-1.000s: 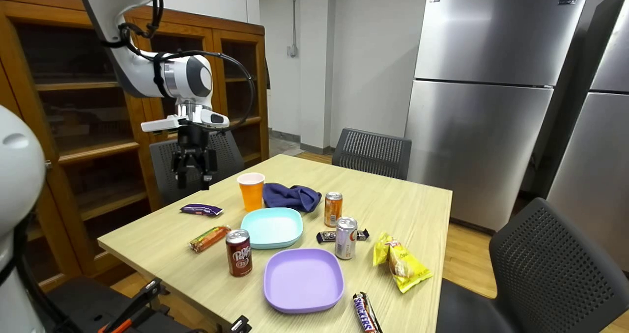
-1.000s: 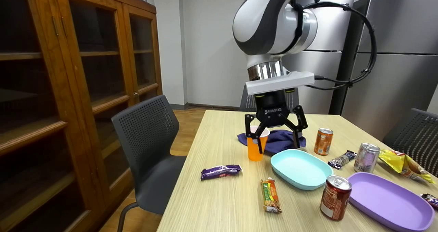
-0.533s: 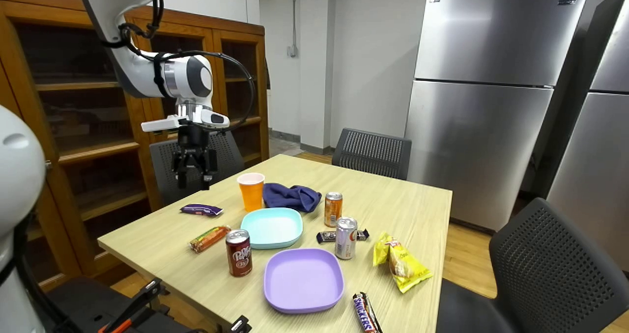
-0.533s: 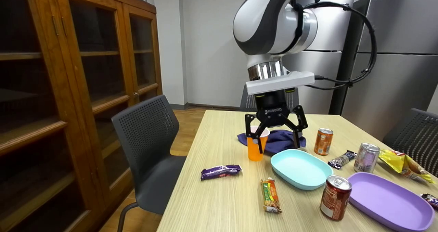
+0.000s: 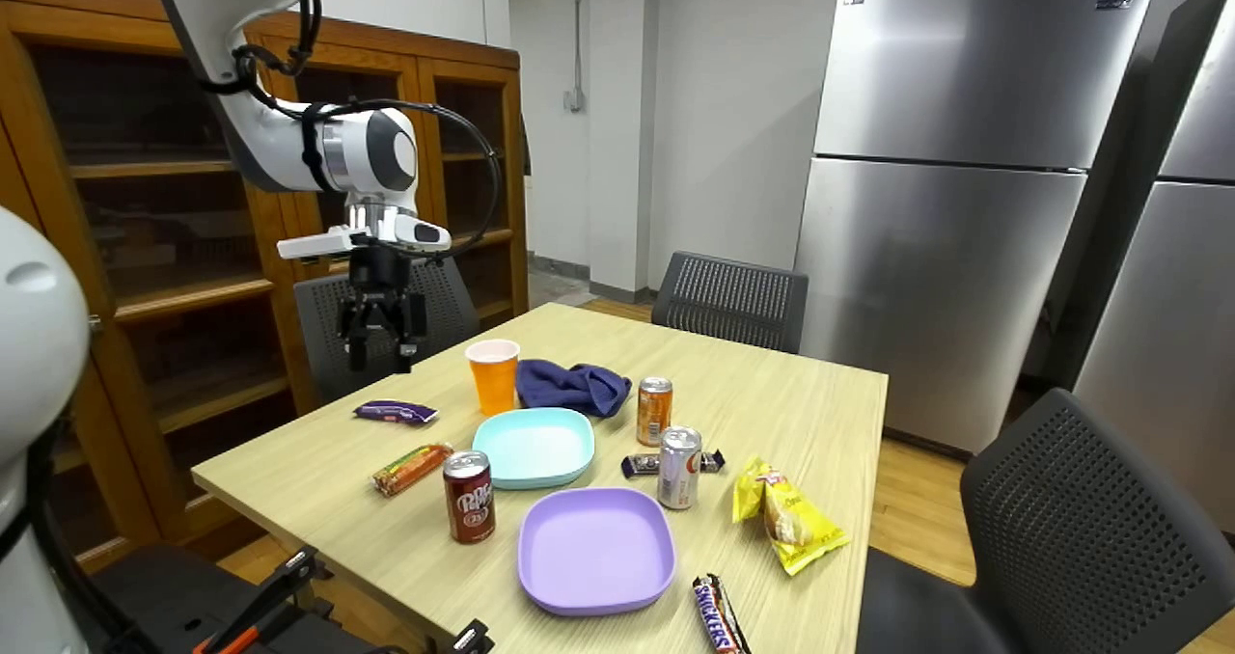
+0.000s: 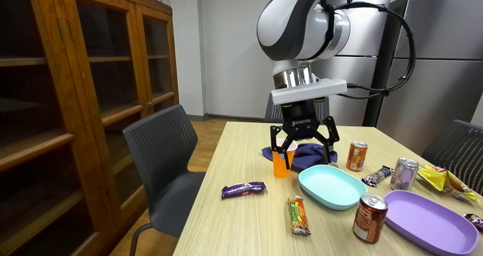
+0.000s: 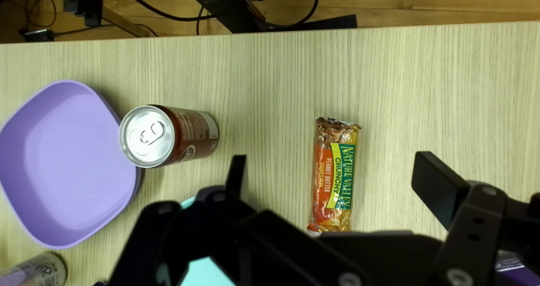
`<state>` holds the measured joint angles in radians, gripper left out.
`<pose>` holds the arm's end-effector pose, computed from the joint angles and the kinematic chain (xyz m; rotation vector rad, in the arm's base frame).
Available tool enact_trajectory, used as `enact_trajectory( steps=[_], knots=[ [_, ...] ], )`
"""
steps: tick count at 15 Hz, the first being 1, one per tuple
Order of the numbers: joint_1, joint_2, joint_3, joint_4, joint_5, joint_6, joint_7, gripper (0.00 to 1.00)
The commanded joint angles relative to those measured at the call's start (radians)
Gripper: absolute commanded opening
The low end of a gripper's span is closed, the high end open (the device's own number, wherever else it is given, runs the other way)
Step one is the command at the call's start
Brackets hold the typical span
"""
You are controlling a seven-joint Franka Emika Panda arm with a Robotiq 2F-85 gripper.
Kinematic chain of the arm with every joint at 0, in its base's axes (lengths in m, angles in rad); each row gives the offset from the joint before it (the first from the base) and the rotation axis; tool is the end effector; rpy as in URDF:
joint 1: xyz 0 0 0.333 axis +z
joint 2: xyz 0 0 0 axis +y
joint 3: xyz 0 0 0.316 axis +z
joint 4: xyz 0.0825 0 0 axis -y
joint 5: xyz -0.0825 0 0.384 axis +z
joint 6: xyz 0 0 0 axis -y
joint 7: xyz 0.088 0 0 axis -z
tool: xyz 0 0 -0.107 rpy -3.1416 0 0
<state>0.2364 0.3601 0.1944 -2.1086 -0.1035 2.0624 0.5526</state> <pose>0.4851 0.2182 0.2211 2.9007 -0.0768 -0.5073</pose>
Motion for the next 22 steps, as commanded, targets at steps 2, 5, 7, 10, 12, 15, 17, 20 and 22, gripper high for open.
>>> enact_trajectory(
  steps=[2, 5, 7, 10, 12, 15, 17, 20, 22],
  knots=[
    [0.027, -0.001, -0.028, 0.001, 0.011, -0.001, -0.008, 1.0],
    [0.027, -0.001, -0.028, 0.001, 0.011, -0.001, -0.008, 1.0],
    [0.027, -0.001, -0.028, 0.002, 0.011, -0.001, -0.008, 1.0],
    [0.033, 0.005, -0.035, -0.01, -0.001, 0.035, -0.007, 1.0],
    [0.037, 0.018, -0.045, -0.03, -0.006, 0.126, -0.001, 1.0],
    [0.062, 0.045, -0.073, -0.05, -0.05, 0.264, 0.017, 1.0],
    [0.081, 0.072, -0.095, -0.064, -0.07, 0.345, 0.029, 1.0],
    [0.123, 0.121, -0.136, -0.068, -0.119, 0.405, 0.045, 1.0],
    [0.147, 0.16, -0.157, -0.062, -0.134, 0.426, 0.05, 1.0]
  ],
)
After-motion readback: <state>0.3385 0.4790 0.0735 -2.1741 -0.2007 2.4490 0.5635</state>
